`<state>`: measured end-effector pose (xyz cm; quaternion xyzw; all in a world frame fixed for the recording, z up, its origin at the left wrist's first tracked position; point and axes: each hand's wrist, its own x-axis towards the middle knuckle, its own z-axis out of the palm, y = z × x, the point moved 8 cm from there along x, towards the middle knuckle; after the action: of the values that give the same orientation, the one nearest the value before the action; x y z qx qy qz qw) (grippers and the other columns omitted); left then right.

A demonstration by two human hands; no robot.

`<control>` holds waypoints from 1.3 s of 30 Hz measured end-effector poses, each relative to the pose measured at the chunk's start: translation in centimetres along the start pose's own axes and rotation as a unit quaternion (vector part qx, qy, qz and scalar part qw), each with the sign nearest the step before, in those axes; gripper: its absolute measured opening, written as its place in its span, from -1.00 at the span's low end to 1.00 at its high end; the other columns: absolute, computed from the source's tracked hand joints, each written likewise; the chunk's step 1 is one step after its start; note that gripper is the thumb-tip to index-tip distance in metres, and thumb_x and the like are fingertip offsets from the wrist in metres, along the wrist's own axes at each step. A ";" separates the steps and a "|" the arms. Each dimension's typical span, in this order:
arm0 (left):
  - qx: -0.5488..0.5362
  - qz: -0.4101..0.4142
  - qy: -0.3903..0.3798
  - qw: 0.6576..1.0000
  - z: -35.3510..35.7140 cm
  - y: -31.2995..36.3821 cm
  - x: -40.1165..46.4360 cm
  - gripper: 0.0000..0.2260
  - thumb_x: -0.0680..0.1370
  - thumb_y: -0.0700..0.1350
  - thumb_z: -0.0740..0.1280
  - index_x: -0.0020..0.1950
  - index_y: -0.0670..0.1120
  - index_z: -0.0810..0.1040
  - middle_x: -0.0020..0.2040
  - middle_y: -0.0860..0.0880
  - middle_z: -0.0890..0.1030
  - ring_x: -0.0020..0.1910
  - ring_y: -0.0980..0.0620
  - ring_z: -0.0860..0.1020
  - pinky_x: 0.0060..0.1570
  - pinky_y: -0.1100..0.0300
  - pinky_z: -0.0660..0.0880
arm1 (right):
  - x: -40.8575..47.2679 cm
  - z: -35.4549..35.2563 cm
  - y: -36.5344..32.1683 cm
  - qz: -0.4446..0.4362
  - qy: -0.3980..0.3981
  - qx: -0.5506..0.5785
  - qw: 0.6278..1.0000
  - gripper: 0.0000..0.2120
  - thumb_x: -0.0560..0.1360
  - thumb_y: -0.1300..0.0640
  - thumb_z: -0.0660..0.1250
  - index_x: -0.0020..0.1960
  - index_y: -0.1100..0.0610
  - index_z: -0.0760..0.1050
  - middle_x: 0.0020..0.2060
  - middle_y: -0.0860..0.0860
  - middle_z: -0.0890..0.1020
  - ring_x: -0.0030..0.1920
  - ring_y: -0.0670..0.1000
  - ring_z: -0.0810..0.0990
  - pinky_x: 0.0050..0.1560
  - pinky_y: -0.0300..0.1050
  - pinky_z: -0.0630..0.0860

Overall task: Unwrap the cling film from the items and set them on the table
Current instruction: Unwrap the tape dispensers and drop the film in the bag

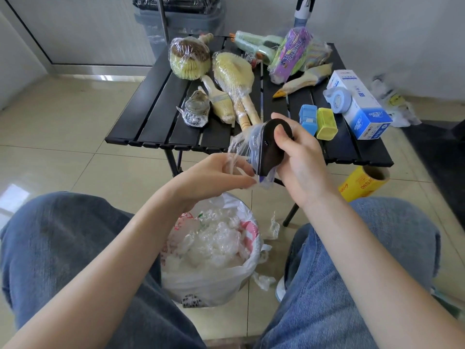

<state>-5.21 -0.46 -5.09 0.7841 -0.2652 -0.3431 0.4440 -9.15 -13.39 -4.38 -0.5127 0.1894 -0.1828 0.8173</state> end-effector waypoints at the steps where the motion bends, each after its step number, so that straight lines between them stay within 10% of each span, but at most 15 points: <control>1: 0.012 0.003 0.001 1.000 -0.1 0.1 0.0 -0.89 0.50 -0.18 0.41 0.01 -0.11 0.57 -0.43 0.14 0.46 -0.49 0.24 0.37 -0.43 0.40 0.30 | 0.0 0.0 0.3 0.009 0.004 0.009 1.000 -0.77 0.61 0.27 0.19 0.23 0.16 0.48 0.06 0.07 0.60 0.04 -0.02 0.61 0.06 -0.14 0.57; 12: -0.016 -0.034 0.026 0.999 0.8 -0.9 0.6 -0.90 0.47 -0.15 0.41 -0.07 -0.08 0.52 -0.49 0.09 0.30 -0.47 0.11 0.23 -0.46 0.28 0.17 | -1.0 1.0 -0.6 -0.088 0.004 -0.090 0.992 -0.74 0.49 0.15 0.28 0.15 -0.04 0.51 0.24 0.08 0.51 0.31 0.06 0.47 0.38 0.10 0.39; 24: -0.002 -0.069 -0.049 0.996 1.7 -1.1 0.6 -0.91 0.50 -0.12 0.38 -0.01 -0.03 0.55 -0.28 0.00 0.38 -0.31 0.09 0.31 -0.35 0.30 0.24 | -2.1 1.5 -1.2 -0.194 -0.017 -0.174 0.965 -0.76 0.60 0.28 0.21 0.21 0.03 0.42 0.07 -0.19 0.51 0.06 -0.35 0.48 0.12 -0.41 0.38; 30: 0.057 -0.055 -0.027 0.997 0.3 -1.3 0.3 -0.81 0.52 0.04 0.37 -0.07 -0.06 0.67 -0.06 0.01 0.68 -0.27 0.24 0.52 -0.21 0.30 0.41 | -2.1 1.5 -2.1 -0.216 -0.056 -0.233 0.947 -0.75 0.57 0.26 0.23 0.23 0.09 0.43 0.05 -0.06 0.55 0.08 -0.17 0.52 0.17 -0.31 0.41; 39: -0.030 -0.085 -0.045 0.995 1.2 -1.2 0.7 -0.83 0.49 0.04 0.39 -0.29 0.06 0.61 -0.34 0.25 0.57 -0.21 0.18 0.44 -0.15 0.22 0.32 | -2.9 2.5 -3.1 -0.267 -0.064 -0.256 0.927 -0.72 0.56 0.28 0.25 0.25 0.12 0.40 0.14 0.00 0.53 0.22 -0.03 0.50 0.31 -0.13 0.40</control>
<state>-5.55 -1.02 -6.84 0.7740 -0.2070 -0.4227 0.4237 -10.67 -11.27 -0.22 -0.7465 0.0327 -0.3063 0.5898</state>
